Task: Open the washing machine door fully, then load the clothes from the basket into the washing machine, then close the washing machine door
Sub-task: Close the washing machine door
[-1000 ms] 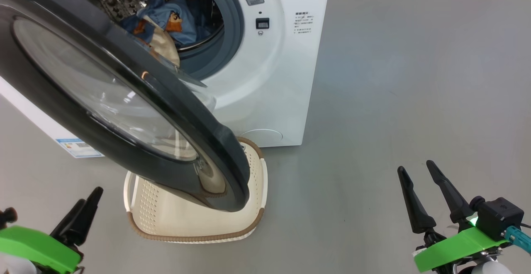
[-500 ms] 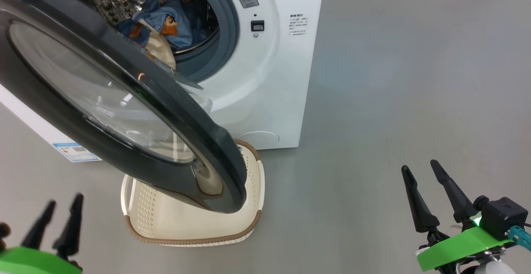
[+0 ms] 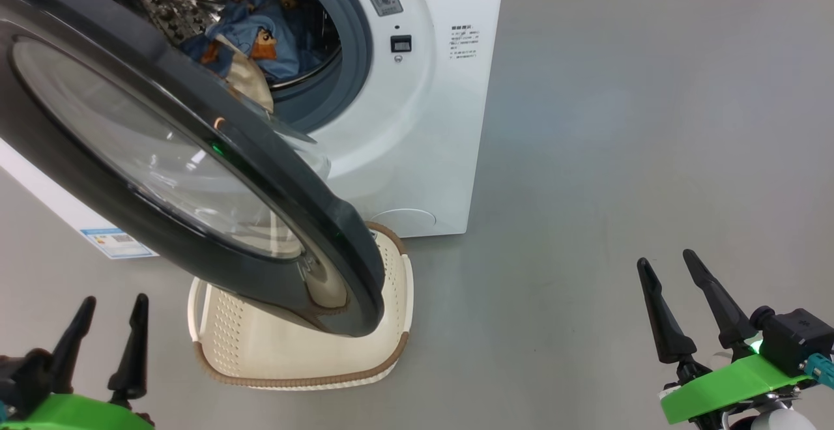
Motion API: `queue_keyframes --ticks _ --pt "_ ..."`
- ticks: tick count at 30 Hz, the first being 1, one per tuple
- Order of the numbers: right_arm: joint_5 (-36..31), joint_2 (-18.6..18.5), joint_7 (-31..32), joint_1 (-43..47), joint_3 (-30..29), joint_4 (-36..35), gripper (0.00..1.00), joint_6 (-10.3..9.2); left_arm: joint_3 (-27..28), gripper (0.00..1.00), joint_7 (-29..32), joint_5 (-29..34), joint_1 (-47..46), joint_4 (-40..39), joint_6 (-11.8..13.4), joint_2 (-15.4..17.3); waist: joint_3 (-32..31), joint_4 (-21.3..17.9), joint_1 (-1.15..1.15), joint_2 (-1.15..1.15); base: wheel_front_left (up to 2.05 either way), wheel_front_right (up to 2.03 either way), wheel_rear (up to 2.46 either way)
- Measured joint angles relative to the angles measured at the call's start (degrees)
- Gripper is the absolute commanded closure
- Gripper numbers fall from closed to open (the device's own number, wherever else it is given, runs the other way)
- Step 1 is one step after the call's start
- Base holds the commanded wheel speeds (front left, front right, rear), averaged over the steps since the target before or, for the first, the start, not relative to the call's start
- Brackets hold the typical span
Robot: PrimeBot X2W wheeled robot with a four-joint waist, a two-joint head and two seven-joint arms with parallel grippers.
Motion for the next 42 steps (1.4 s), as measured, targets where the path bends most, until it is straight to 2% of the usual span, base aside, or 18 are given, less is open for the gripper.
queue_keyframes --ticks 10,25,26,28,29,30,31,37,42 --pt "0.0 0.0 0.0 0.0 -0.6 0.0 0.0 0.0 3.3 0.0 0.0 5.2 2.0 -0.7 0.0 -3.7 0.0 -0.3 0.0 0.0 0.0 0.0 0.0" --pt "0.0 0.0 0.0 0.0 -0.8 -0.1 0.0 0.0 4.3 0.0 0.0 6.1 2.2 -1.1 0.0 -4.8 -0.2 -0.1 0.0 0.0 0.0 0.0 0.0" --pt "0.0 0.0 0.0 0.0 -0.8 -0.1 0.02 0.0 4.2 0.0 0.0 6.1 2.2 -1.1 0.0 -4.8 -0.2 -0.1 0.0 0.0 0.0 0.0 0.0" --pt "-0.1 0.0 0.0 0.0 -0.8 -0.1 0.51 0.0 4.1 0.0 0.0 6.1 2.2 -1.1 0.0 -4.9 -0.3 0.1 0.0 0.0 0.0 0.0 0.0" --pt "-0.1 0.1 0.0 0.0 -0.8 -0.1 0.62 0.0 4.1 0.0 0.0 6.1 2.2 -1.1 0.0 -4.9 -0.3 0.3 0.0 0.0 0.0 0.0 0.0" --pt "-0.1 0.1 0.0 0.0 -0.6 -0.1 0.82 0.0 4.0 0.0 0.0 6.1 2.2 -1.2 0.0 -5.1 -0.4 0.4 0.0 0.0 0.0 0.0 0.0" --pt "-0.1 0.1 0.0 0.0 -0.4 -0.1 0.98 0.0 4.0 0.0 0.0 6.1 2.2 -1.3 0.0 -5.3 -0.4 0.6 0.0 0.0 0.0 0.0 0.0" --pt "-0.1 1.0 0.0 -0.2 2.2 0.6 1.0 0.0 3.6 0.0 0.0 6.5 2.2 -1.6 0.0 -6.7 -0.6 2.5 0.0 0.0 0.0 0.0 0.0" --pt "-0.1 1.5 0.0 -4.1 5.1 1.2 1.0 0.0 3.2 0.0 0.0 6.5 2.1 -1.6 0.0 -7.6 -0.6 4.5 0.0 0.0 0.0 0.0 0.0"
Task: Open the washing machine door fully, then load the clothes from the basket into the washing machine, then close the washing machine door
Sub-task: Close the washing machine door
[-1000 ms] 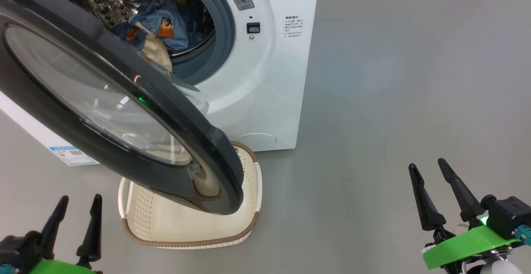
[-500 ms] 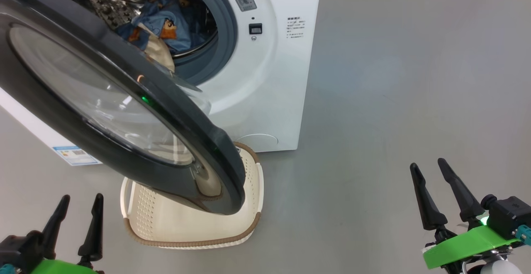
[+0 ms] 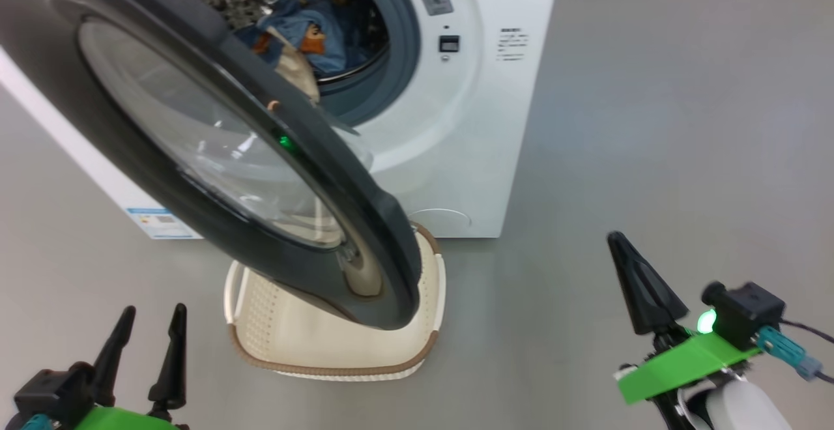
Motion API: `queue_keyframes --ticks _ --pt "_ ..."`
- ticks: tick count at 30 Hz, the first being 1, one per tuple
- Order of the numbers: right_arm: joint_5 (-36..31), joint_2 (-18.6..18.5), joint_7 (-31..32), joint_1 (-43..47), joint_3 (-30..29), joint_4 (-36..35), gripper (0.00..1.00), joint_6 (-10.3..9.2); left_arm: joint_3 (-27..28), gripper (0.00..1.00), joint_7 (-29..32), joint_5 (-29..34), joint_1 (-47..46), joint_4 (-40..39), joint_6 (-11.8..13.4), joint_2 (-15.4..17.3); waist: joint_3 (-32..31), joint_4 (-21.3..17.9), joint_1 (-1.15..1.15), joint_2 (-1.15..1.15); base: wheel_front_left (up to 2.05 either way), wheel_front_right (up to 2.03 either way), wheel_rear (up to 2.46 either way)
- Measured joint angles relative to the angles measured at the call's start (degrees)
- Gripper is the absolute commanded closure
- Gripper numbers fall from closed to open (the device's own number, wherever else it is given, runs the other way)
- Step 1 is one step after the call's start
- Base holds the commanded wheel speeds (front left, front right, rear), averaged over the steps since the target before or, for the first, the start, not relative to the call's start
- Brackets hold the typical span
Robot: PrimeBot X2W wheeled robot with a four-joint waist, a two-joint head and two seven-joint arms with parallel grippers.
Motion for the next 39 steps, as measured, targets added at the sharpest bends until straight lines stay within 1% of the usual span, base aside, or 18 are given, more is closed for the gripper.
queue_keyframes --ticks 6,8,21,25,30,39 --pt "0.0 0.3 0.0 -3.6 2.7 0.0 1.0 0.0 -0.7 0.0 0.0 0.0 0.0 0.0 0.0 -0.7 -0.5 2.4 0.0 0.0 0.0 0.0 0.0" --pt "0.0 0.5 0.0 -5.4 3.9 -1.5 1.0 0.0 -0.8 0.0 0.0 0.0 0.0 -0.1 0.0 -0.9 -0.9 3.4 0.0 0.0 0.0 0.0 0.0" --pt "-1.1 1.3 0.0 -11.5 12.7 -16.7 1.0 0.0 -1.4 0.0 0.0 1.5 0.0 -2.6 0.0 -1.5 -2.8 6.4 0.0 0.0 0.0 0.0 0.0" --pt "-1.1 1.4 0.0 -11.8 16.8 -19.8 1.0 0.0 -1.5 0.0 0.0 1.5 0.0 -3.1 0.0 -1.7 -3.0 7.2 0.0 0.0 0.0 0.0 0.0" --pt "-1.1 1.4 0.0 -12.1 22.6 -19.7 1.0 0.0 -1.6 0.0 0.0 1.5 0.1 -3.3 0.0 -1.8 -3.3 7.9 0.0 0.0 0.0 0.0 0.0" --pt "0.2 1.5 0.0 -11.2 29.7 -12.7 1.0 0.0 -1.3 0.0 0.0 1.5 0.1 -3.7 0.0 -2.2 -2.4 8.5 0.0 0.0 0.0 0.0 0.0"
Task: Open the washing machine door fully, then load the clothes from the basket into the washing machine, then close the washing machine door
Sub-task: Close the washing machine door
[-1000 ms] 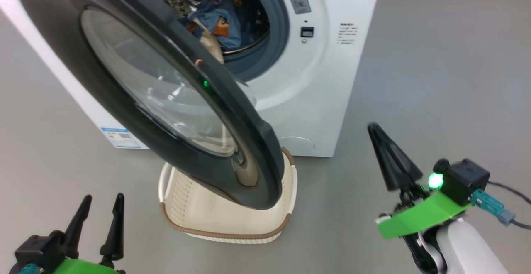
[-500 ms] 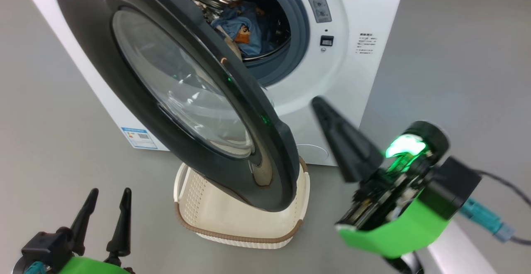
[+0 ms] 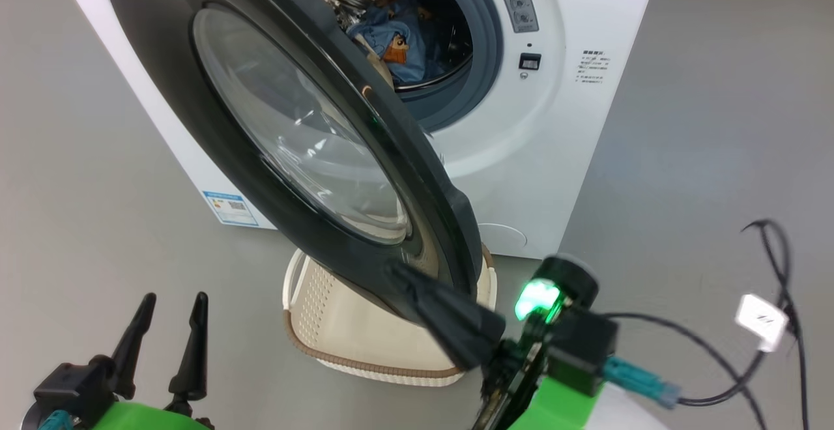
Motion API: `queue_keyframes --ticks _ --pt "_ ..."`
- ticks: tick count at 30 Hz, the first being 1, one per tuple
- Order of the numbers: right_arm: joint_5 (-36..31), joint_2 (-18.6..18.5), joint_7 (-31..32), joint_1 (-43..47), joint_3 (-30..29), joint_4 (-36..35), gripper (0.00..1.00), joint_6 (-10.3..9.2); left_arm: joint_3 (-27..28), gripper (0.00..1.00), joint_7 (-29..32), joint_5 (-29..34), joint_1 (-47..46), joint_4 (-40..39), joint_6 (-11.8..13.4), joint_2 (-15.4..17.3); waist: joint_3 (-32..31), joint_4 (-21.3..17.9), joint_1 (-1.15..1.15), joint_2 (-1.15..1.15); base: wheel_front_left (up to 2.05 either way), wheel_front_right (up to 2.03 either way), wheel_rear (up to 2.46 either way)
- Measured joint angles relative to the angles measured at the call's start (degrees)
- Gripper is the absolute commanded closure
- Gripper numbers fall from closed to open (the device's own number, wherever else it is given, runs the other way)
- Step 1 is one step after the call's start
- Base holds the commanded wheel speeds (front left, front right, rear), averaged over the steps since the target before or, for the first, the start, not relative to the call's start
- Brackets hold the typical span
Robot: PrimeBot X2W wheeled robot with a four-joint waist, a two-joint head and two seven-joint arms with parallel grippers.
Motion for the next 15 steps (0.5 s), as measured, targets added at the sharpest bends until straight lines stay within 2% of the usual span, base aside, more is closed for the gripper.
queue_keyframes --ticks 8,15 --pt "2.7 -0.7 0.0 0.7 2.8 6.3 1.0 0.0 0.4 0.0 0.0 0.0 0.0 0.0 0.0 -0.5 1.0 0.0 0.0 0.0 0.0 0.0 0.0" --pt "3.3 -1.0 0.0 1.3 2.8 12.1 1.0 0.0 0.5 0.0 0.0 0.0 -0.1 0.0 0.0 -0.9 2.2 -0.3 0.0 0.0 0.0 0.0 0.0"
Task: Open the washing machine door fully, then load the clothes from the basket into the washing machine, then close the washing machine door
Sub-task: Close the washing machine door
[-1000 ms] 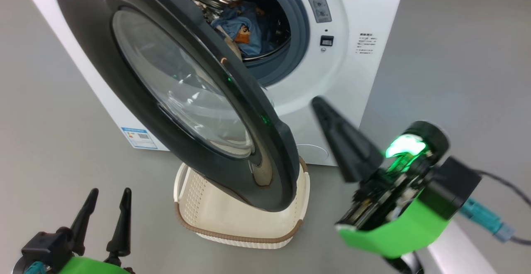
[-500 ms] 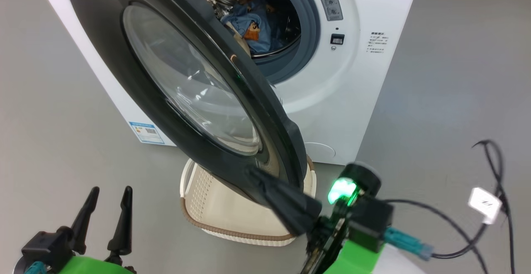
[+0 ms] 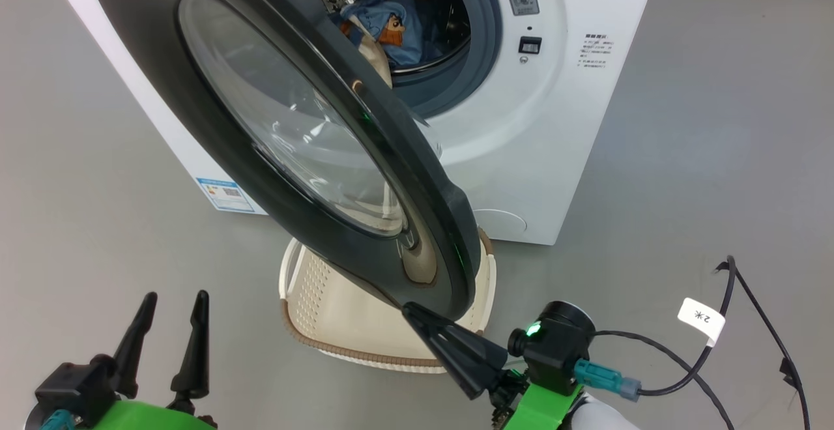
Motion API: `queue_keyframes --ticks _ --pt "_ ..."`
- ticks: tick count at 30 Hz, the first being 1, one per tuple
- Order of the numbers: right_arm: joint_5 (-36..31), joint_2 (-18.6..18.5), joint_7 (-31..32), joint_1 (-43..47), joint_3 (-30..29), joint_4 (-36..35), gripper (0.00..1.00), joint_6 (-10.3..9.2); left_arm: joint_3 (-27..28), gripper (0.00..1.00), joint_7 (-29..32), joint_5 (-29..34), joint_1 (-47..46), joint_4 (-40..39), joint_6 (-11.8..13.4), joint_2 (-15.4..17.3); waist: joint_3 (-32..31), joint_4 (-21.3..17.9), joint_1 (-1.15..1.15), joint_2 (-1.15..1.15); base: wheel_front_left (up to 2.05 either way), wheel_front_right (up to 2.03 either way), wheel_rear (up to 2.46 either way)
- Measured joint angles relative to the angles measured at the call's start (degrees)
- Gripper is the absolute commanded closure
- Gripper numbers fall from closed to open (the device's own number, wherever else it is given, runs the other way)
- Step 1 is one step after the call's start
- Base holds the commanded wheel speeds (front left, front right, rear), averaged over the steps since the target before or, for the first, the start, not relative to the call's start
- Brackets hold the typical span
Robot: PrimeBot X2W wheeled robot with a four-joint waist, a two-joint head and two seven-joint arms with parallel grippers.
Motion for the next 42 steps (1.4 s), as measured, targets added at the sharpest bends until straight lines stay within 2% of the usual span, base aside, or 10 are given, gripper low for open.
queue_keyframes --ticks 9,24,42 --pt "0.1 0.6 0.0 -0.5 -2.5 4.8 1.0 0.0 0.0 0.0 0.0 0.0 -0.4 0.0 0.0 -0.6 1.2 -0.1 0.0 0.0 0.0 0.0 0.0" --pt "-0.2 2.3 0.0 -3.3 -8.3 7.4 1.0 0.02 -0.4 0.0 0.0 0.0 -2.3 0.0 0.0 -1.2 3.4 0.0 0.0 0.0 0.0 0.0 0.0" --pt "-3.8 1.3 0.0 -12.1 -16.4 9.6 1.0 0.03 -2.2 0.0 0.0 0.0 -6.7 -0.7 0.0 -2.6 8.6 0.7 0.0 0.0 0.0 0.0 0.0"
